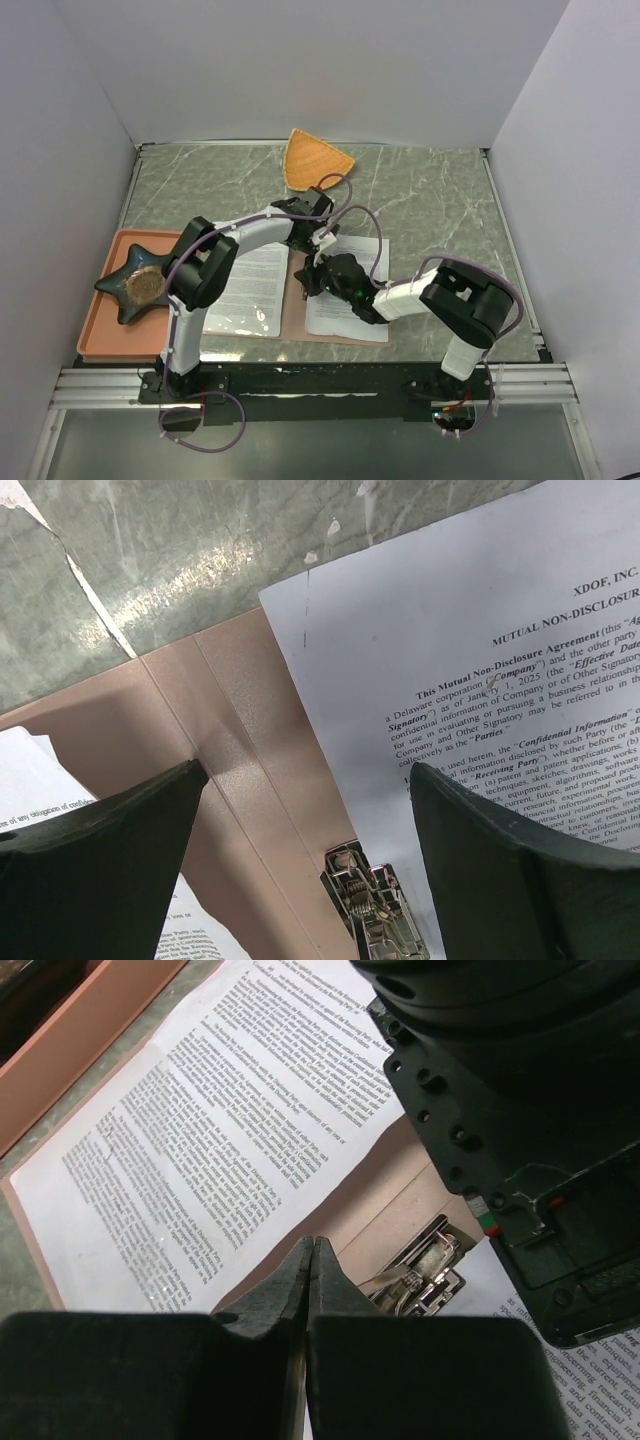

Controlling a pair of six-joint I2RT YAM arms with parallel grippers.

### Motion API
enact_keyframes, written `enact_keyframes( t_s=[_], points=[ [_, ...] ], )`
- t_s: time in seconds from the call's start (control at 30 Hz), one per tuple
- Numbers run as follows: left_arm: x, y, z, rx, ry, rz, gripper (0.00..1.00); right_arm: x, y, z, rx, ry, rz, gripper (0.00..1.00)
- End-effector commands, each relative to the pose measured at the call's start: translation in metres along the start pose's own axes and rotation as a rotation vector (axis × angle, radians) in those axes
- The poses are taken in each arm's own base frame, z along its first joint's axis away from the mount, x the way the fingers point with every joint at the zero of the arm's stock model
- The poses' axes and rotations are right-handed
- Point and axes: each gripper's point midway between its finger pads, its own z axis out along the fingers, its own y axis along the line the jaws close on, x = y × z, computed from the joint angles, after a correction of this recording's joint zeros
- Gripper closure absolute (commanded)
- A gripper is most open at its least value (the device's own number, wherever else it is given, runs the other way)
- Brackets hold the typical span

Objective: Put the files into the folder

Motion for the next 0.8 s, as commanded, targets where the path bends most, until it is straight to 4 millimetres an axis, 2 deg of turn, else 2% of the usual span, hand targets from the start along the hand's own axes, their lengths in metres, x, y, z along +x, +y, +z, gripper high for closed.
enact_keyframes(
  t_s=[0.0, 0.27, 0.63, 0.77],
  points=[
    [0.057, -0.009, 0.027, 0.079, 0.17, -0.023, 0.09, -0.008, 0.006, 0.008, -0.029, -0.015, 0.003, 1.0],
    [0.058, -0.009, 0.026, 0.081, 0.166, -0.025, 0.11, 0.009, 0.011, 0.004, -0.062, 0.051, 0.012, 1.0],
    [0.064, -0.004, 0.024, 0.077, 0.165, -0.017, 0.12, 0.044, 0.006, 0.0, -0.043, 0.169, 0.033, 1.0],
    [0.065, -0.004, 0.023, 0.081, 0.166, -0.015, 0.12, 0.05, 0.004, -0.003, -0.034, 0.179, 0.028, 1.0]
  ],
)
